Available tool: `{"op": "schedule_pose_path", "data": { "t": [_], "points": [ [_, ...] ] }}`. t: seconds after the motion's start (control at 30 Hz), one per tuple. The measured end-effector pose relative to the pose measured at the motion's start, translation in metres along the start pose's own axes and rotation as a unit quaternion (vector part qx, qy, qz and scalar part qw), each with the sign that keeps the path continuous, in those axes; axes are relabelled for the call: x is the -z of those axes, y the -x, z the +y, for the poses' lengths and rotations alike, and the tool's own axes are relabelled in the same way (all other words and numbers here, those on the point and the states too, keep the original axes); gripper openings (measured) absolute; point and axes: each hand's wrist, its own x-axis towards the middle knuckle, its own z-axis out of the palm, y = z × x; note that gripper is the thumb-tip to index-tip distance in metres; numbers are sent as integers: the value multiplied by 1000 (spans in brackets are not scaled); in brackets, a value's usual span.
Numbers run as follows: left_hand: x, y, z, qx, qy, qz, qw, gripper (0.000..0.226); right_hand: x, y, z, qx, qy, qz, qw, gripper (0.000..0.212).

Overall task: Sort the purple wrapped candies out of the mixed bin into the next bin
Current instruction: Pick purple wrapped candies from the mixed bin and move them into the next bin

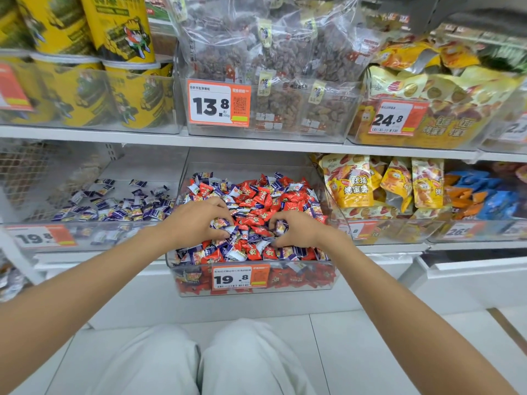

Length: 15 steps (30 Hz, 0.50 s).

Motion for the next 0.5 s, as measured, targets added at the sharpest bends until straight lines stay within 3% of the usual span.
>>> {"op": "schedule_pose_path", "data": {
  "t": [0.07,0.2,0.3,0.5],
  "points": [
    [2,2,1,0,-4,9,1000,34,1,0,1,-1,-68,19,998,20],
    [8,8,4,2,46,37,998,36,9,7,3,22,-171,47,984,18],
    [9,10,4,21,118,63,991,27,13,13,5,30,-228,72,971,27],
    [6,5,1,47,206,70,975,12,25,20,-2,28,-332,140,933,18]
  ]
}}
